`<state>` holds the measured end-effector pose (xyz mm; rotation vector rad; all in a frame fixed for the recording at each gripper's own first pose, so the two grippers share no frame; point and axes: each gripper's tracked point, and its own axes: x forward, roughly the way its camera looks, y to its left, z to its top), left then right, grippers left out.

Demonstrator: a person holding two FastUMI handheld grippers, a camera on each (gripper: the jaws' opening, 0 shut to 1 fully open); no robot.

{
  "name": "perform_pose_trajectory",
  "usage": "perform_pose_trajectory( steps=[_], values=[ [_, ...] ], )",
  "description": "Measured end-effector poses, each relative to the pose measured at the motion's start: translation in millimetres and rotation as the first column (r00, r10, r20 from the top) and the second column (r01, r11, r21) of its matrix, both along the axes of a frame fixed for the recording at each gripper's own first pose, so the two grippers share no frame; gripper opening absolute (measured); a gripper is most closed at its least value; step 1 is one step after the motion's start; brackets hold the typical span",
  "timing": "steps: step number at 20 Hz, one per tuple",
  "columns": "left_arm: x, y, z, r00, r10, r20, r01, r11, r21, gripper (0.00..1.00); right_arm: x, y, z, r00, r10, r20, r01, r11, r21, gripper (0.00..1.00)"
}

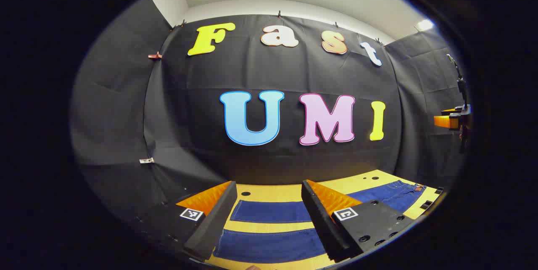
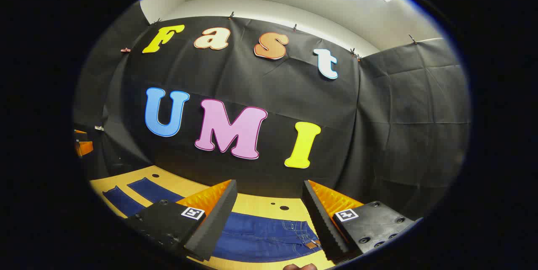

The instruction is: Grasp the waist and the cuffs of the jeans and fold them to make the two legs overlap; first hold the waist and fold one-third of the jeans toward the cuffs, then hold the cuffs and fold the remaining one-third in the same direction to finish folding.

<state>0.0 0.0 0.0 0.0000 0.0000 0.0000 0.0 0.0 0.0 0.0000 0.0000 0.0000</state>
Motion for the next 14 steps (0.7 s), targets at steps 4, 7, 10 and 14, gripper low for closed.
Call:
perform_pose_trajectory(
  steps=[4,7,10,14],
  values=[
    [-1,9,-24,0.999,0.022,-0.047,-0.021,1.000,0.014,0.96,-2,0,-6,1.000,-0.009,-0.014,0.008,1.000,-0.026,0.96],
    [-4,10,-34,0.997,0.022,-0.070,-0.021,1.000,0.021,0.96,-6,-1,-10,1.000,-0.012,-0.023,0.011,0.999,-0.043,0.96],
    [-5,8,-35,0.997,0.017,-0.072,-0.016,1.000,0.015,0.97,-5,-2,-11,0.999,-0.018,-0.028,0.017,0.999,-0.039,0.96],
    [-4,2,-27,0.999,0.005,-0.053,-0.006,1.000,-0.012,0.97,-5,-1,-8,1.000,-0.020,-0.022,0.019,1.000,-0.011,0.96]
  ],
)
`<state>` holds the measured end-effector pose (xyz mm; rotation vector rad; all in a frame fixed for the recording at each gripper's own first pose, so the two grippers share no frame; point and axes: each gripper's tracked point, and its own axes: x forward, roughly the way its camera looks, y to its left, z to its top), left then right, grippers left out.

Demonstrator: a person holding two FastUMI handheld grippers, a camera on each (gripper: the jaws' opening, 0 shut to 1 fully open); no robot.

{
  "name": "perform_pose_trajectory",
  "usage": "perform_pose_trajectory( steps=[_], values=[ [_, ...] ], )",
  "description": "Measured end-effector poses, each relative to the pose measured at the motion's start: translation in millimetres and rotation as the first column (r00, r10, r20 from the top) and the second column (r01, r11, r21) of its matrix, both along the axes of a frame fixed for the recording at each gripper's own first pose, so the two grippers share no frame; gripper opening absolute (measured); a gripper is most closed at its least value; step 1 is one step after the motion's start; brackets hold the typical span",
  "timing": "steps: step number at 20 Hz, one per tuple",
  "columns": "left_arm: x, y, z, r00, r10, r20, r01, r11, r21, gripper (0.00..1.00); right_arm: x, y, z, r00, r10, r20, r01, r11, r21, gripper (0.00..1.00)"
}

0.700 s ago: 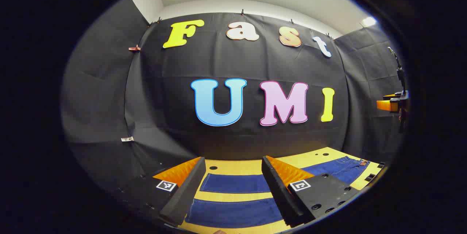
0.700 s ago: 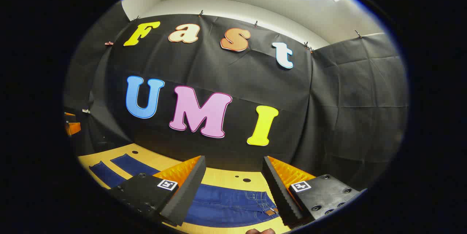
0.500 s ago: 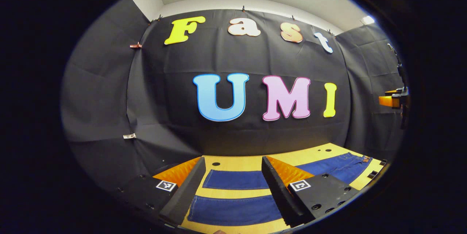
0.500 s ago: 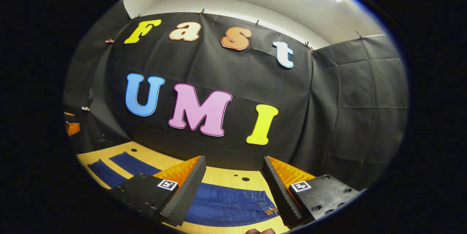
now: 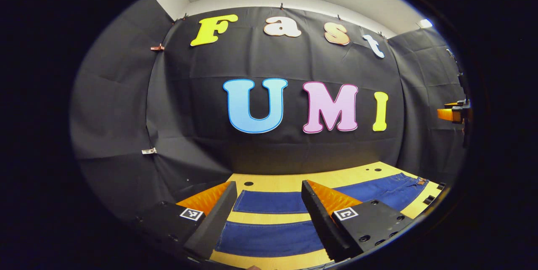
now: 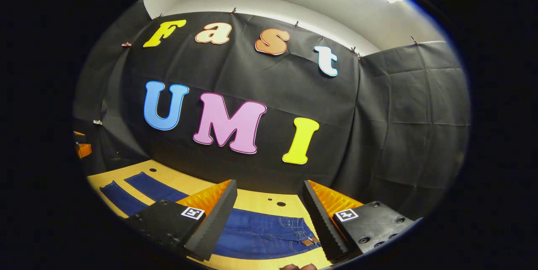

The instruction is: Grasp the waist and the cuffs of the jeans and fold them to make the two legs overlap; first hold the waist and fold one-third of the jeans toward the cuffs, then hold the cuffs and fold the remaining one-third in the same direction to finish folding.

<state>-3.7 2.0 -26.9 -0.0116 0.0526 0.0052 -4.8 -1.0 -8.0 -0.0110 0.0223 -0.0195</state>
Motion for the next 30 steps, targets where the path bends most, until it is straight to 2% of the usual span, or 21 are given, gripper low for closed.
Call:
perform_pose_trajectory(
  steps=[5,8,10,12,14,17,20,22,23,24,26,28,29,30],
  values=[
    [-1,-9,11,0.999,-0.029,0.035,0.027,0.999,0.043,0.97,0,3,-6,1.000,0.005,-0.010,-0.005,1.000,0.017,0.96],
    [-3,-7,-9,0.998,-0.054,-0.019,0.055,0.996,0.075,0.97,5,12,-25,0.996,0.033,-0.085,-0.032,0.999,0.017,0.96],
    [-7,-2,-35,0.992,-0.097,-0.083,0.106,0.989,0.101,0.99,8,14,-55,0.981,0.056,-0.184,-0.066,0.997,-0.044,0.96],
    [-9,5,-65,0.974,-0.163,-0.154,0.190,0.965,0.179,0.98,18,0,-77,0.973,0.041,-0.229,-0.090,0.974,-0.207,0.96],
    [-8,14,-102,0.941,-0.221,-0.256,0.292,0.912,0.286,0.99,26,-2,-101,0.952,0.072,-0.296,-0.183,0.912,-0.367,0.96],
    [-14,18,-163,0.860,-0.316,-0.401,0.480,0.768,0.424,0.99,25,6,-141,0.932,0.151,-0.331,-0.319,0.777,-0.543,0.96],
    [-23,22,-216,0.776,-0.352,-0.523,0.615,0.604,0.506,0.99,7,24,-210,0.866,0.231,-0.444,-0.476,0.653,-0.589,0.96],
    [-33,17,-244,0.701,-0.397,-0.592,0.704,0.518,0.486,0.99,-8,32,-254,0.815,0.270,-0.512,-0.567,0.554,-0.610,0.96],
    [-37,16,-260,0.664,-0.405,-0.628,0.739,0.484,0.469,0.99,-15,35,-275,0.786,0.283,-0.550,-0.610,0.504,-0.612,0.97],
    [-38,17,-274,0.640,-0.394,-0.660,0.759,0.457,0.463,0.99,-17,37,-295,0.754,0.294,-0.587,-0.651,0.454,-0.608,0.97],
    [-35,26,-296,0.606,-0.360,-0.709,0.786,0.408,0.465,0.99,-18,42,-321,0.712,0.314,-0.628,-0.701,0.381,-0.603,0.97],
    [-31,34,-317,0.579,-0.335,-0.743,0.807,0.365,0.464,0.99,-12,43,-342,0.682,0.335,-0.650,-0.731,0.335,-0.595,0.98],
    [-29,42,-325,0.572,-0.305,-0.762,0.811,0.349,0.470,0.99,-11,42,-356,0.655,0.343,-0.673,-0.755,0.305,-0.580,0.97],
    [-19,43,-325,0.588,-0.317,-0.744,0.804,0.332,0.493,0.99,-6,39,-370,0.631,0.342,-0.696,-0.776,0.268,-0.572,0.97]
  ],
)
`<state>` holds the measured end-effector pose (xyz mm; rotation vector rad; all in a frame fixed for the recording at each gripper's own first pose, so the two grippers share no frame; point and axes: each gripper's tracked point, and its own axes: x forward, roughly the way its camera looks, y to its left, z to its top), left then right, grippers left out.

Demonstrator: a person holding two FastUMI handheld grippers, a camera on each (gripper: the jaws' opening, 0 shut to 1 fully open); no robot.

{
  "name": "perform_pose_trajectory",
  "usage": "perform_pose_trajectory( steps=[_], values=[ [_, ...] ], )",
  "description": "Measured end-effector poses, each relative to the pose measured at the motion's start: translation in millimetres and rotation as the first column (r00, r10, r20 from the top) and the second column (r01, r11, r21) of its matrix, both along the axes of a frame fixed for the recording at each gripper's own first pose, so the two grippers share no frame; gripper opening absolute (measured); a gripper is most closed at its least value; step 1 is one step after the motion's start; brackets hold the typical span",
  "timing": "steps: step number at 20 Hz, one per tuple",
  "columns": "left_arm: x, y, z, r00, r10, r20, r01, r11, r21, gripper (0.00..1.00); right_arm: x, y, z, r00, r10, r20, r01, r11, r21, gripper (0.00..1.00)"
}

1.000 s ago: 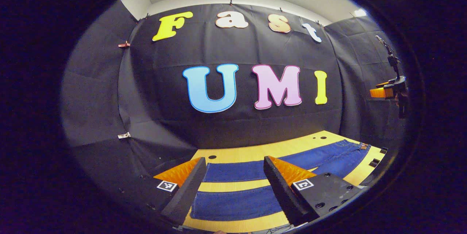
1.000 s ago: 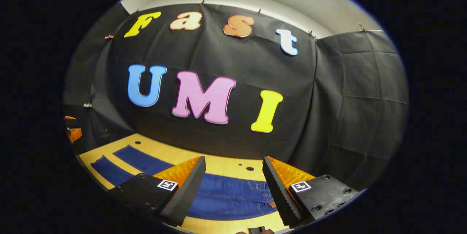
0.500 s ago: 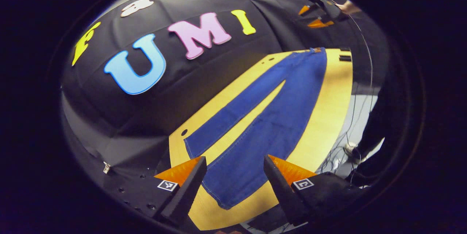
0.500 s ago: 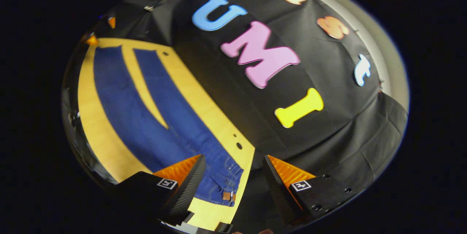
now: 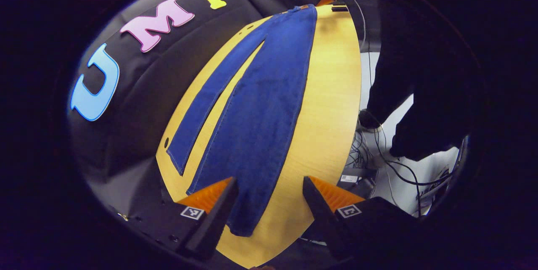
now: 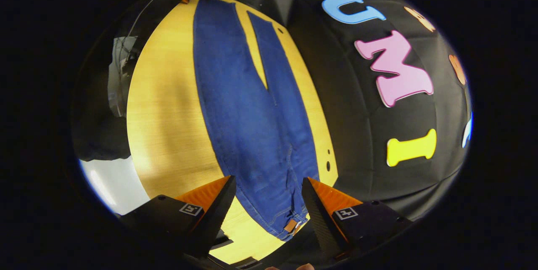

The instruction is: Grasp the waist and the cuffs of the jeans and fold them to make the two legs overlap; first hold the waist and fold one-third of the jeans toward the cuffs, then hold the cuffs and fold the remaining one-third in the same direction to finish folding.

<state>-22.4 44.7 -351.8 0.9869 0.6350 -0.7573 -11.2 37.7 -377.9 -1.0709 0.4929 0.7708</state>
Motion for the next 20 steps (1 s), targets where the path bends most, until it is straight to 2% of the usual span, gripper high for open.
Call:
perform_pose_trajectory(
  steps=[2,4,7,9,11,14,16,20],
  values=[
    [18,2,0,1.000,-0.021,0.003,0.021,0.999,0.035,0.96,9,-3,-14,0.999,0.050,-0.019,-0.050,0.998,-0.033,0.98],
    [27,8,0,0.998,-0.067,0.001,0.067,0.993,0.101,0.97,17,-12,-23,0.998,0.054,-0.040,-0.055,0.998,-0.035,0.97],
    [28,11,0,0.980,-0.197,-0.002,0.194,0.964,0.181,0.96,17,-39,-32,0.996,0.059,-0.068,-0.064,0.995,-0.071,0.97],
    [29,19,-5,0.971,-0.238,-0.021,0.237,0.946,0.221,0.96,10,-60,-36,0.993,0.077,-0.089,-0.086,0.991,-0.103,0.97],
    [32,28,-6,0.971,-0.235,-0.040,0.238,0.942,0.237,0.96,13,-78,-48,0.992,0.074,-0.103,-0.087,0.987,-0.132,0.97],
    [40,34,-10,0.969,-0.230,-0.095,0.246,0.941,0.231,0.96,22,-88,-69,0.992,0.014,-0.122,-0.032,0.988,-0.150,0.97],
    [54,35,-8,0.970,-0.228,-0.088,0.242,0.939,0.243,0.96,27,-86,-69,0.995,0.046,-0.091,-0.061,0.984,-0.166,0.96],
    [67,41,-11,0.972,-0.224,-0.066,0.233,0.942,0.240,0.96,19,-108,-76,0.993,0.104,-0.059,-0.115,0.967,-0.228,0.94]
  ],
)
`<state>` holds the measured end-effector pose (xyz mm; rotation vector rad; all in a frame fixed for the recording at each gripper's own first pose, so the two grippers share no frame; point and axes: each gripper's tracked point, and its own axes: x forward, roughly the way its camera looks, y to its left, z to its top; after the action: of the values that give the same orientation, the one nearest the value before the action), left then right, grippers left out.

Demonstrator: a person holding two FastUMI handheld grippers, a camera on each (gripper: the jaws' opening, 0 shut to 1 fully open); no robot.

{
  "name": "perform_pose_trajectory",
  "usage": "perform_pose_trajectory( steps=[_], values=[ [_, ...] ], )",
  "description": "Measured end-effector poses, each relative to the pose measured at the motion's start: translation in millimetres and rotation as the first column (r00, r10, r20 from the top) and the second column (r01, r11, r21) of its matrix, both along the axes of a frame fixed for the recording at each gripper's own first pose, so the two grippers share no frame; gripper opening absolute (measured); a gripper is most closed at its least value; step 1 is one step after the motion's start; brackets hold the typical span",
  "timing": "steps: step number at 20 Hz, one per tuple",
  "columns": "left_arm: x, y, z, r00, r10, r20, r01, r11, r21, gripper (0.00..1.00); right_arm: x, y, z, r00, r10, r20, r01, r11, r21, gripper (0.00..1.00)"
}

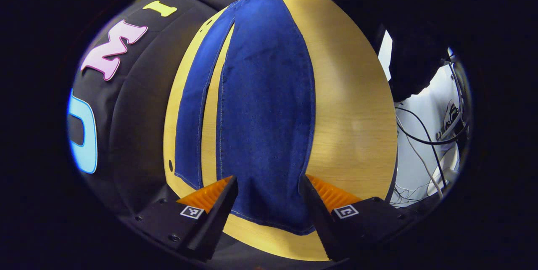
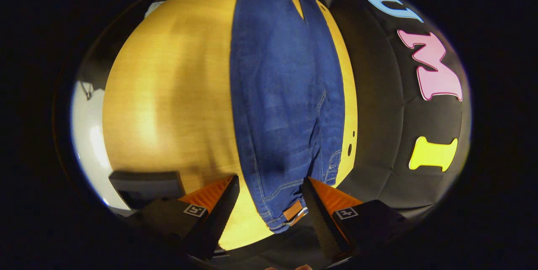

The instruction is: Grasp the waist and the cuffs of the jeans and fold them to make the two legs overlap; first hold the waist and fold one-third of the jeans toward the cuffs, then hold the cuffs and fold the remaining one-third in the same direction to finish folding.

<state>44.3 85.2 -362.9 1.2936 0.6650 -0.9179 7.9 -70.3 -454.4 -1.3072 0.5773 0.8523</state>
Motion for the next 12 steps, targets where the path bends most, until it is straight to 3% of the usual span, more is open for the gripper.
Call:
perform_pose_trajectory(
  steps=[3,4,6,8,10,11,12],
  values=[
    [8,-3,-2,1.000,-0.023,-0.004,0.023,1.000,-0.001,0.95,24,11,-3,0.997,0.032,0.077,-0.029,0.999,-0.041,0.87],
    [13,1,-1,1.000,-0.016,0.007,0.016,1.000,0.019,0.90,33,14,-3,0.995,0.016,0.103,-0.010,0.999,-0.053,0.86],
    [22,0,-7,1.000,0.006,0.004,-0.006,0.999,0.035,0.70,44,20,-5,0.990,-0.037,0.135,0.046,0.997,-0.063,0.85],
    [32,-1,-15,1.000,0.000,-0.012,0.000,0.999,0.044,0.40,40,24,-15,0.995,-0.054,0.090,0.060,0.996,-0.072,0.83],
    [39,4,-18,1.000,0.011,-0.027,-0.010,0.999,0.041,0.20,31,25,-22,0.998,-0.045,0.036,0.048,0.996,-0.080,0.45],
    [42,4,-19,0.999,0.028,-0.041,-0.026,0.999,0.028,0.17,30,27,-21,0.999,-0.043,0.025,0.045,0.996,-0.078,0.26],
    [44,5,-20,0.997,0.049,-0.057,-0.049,0.999,0.016,0.15,25,23,-22,0.998,-0.066,-0.008,0.065,0.995,-0.079,0.26]
  ],
)
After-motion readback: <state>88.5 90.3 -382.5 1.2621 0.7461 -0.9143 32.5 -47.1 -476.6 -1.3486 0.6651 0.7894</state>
